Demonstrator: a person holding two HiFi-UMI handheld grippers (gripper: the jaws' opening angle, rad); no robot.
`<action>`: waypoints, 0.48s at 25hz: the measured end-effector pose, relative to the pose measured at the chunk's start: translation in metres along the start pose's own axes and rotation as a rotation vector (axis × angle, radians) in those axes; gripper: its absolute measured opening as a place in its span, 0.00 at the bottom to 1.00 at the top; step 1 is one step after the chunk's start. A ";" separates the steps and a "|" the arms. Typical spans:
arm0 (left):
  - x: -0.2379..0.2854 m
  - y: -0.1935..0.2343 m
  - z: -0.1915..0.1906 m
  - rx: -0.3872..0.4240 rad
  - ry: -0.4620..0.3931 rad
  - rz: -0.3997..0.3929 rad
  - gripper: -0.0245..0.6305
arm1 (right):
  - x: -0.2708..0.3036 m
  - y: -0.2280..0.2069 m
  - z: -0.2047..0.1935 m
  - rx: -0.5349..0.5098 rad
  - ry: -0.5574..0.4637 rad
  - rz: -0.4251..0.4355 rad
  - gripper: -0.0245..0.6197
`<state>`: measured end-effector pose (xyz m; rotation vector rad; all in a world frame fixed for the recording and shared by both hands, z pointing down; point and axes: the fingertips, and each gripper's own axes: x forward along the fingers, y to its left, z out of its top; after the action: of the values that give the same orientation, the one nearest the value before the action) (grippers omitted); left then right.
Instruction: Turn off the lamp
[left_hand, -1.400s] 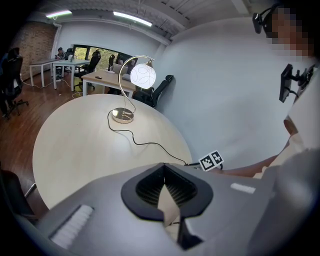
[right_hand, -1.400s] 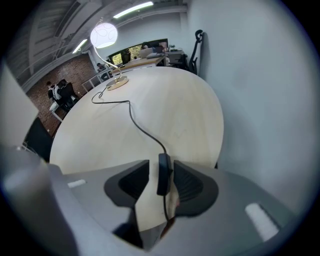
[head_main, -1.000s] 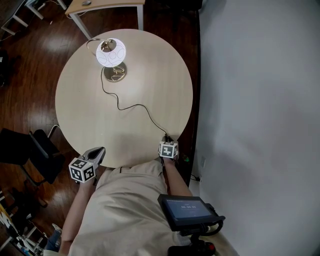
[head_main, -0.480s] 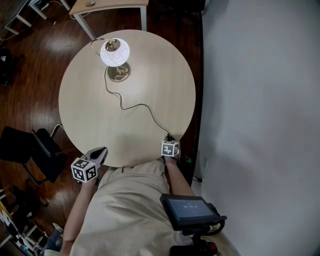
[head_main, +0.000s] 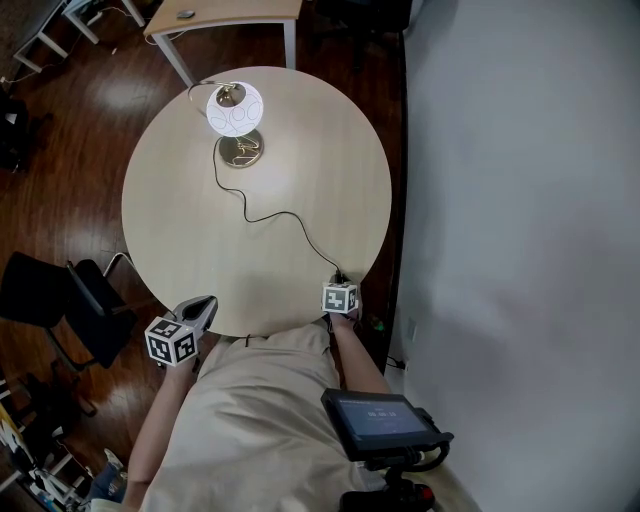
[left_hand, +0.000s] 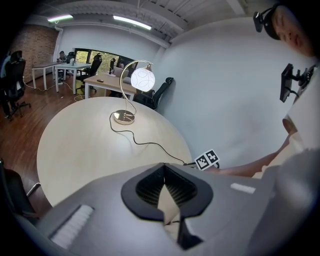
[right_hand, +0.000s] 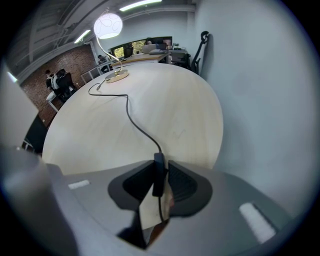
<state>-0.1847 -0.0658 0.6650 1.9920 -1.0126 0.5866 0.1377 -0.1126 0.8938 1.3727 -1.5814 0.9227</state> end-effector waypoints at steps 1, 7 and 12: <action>0.000 0.000 0.000 0.002 -0.001 0.001 0.04 | 0.001 0.000 0.000 -0.003 0.000 -0.002 0.17; -0.004 -0.007 -0.002 0.003 -0.005 0.002 0.04 | 0.002 -0.001 0.000 -0.032 0.009 -0.010 0.17; -0.004 -0.012 -0.010 0.005 -0.002 0.002 0.04 | 0.000 0.000 0.002 -0.057 0.006 -0.010 0.14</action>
<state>-0.1775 -0.0511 0.6620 1.9965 -1.0153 0.5885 0.1373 -0.1148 0.8933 1.3358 -1.5835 0.8683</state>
